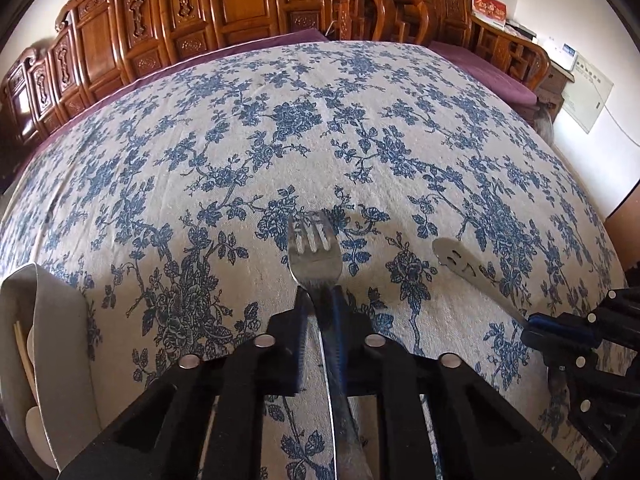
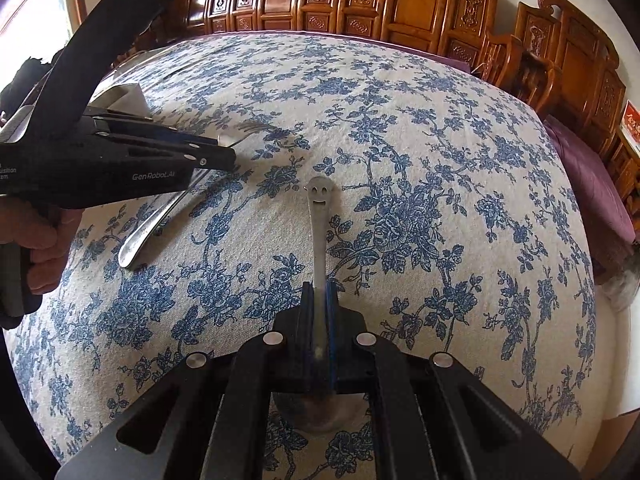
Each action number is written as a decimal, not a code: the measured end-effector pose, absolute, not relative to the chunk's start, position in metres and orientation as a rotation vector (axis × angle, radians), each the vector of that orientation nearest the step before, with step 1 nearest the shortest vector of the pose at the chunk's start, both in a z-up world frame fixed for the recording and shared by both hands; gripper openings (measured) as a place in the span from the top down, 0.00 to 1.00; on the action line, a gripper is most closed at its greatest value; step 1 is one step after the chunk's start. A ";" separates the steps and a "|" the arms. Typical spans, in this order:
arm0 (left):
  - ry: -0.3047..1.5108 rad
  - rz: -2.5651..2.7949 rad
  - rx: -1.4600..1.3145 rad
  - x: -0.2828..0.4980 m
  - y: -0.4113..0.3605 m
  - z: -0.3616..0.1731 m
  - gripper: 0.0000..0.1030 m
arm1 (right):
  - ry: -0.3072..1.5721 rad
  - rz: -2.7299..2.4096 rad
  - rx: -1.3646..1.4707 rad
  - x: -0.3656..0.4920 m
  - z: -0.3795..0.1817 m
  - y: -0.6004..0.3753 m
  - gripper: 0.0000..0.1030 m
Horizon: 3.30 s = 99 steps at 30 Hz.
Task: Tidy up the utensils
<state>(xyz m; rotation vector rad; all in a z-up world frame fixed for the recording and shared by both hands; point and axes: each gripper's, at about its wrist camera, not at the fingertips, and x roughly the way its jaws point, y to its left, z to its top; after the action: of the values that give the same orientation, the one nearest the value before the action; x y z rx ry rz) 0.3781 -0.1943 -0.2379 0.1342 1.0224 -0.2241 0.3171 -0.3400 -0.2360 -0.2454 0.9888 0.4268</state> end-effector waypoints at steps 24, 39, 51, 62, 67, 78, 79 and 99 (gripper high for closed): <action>0.808 -0.252 0.088 0.289 -0.137 -0.126 0.94 | 0.847 0.382 -0.232 0.262 -0.137 -0.303 0.93; 0.809 -0.267 0.114 0.272 -0.120 -0.119 1.00 | 0.830 0.375 -0.225 0.249 -0.125 -0.300 0.93; 0.939 -0.363 0.159 0.364 -0.189 -0.193 0.73 | 0.891 0.311 -0.147 0.288 -0.172 -0.366 0.93; 0.989 -0.411 0.279 0.424 -0.259 -0.237 0.70 | 0.906 0.302 -0.081 0.306 -0.196 -0.398 0.93; 0.960 -0.400 0.316 0.435 -0.275 -0.238 0.57 | 0.903 0.309 -0.066 0.309 -0.200 -0.405 0.93; 0.949 -0.360 0.392 0.432 -0.285 -0.234 0.97 | 0.909 0.301 -0.060 0.303 -0.201 -0.405 0.93; 0.956 -0.371 0.366 0.428 -0.279 -0.229 0.97 | 0.908 0.302 -0.062 0.302 -0.200 -0.403 0.93; 0.850 -0.323 0.239 0.343 -0.153 -0.129 0.97 | 0.851 0.343 -0.120 0.273 -0.143 -0.313 0.93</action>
<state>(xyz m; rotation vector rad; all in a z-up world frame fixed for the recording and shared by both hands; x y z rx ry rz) 0.3428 -0.1529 -0.1295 0.2389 0.8501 -0.3232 0.2728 -0.3132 -0.1434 -0.1203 0.8511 0.3433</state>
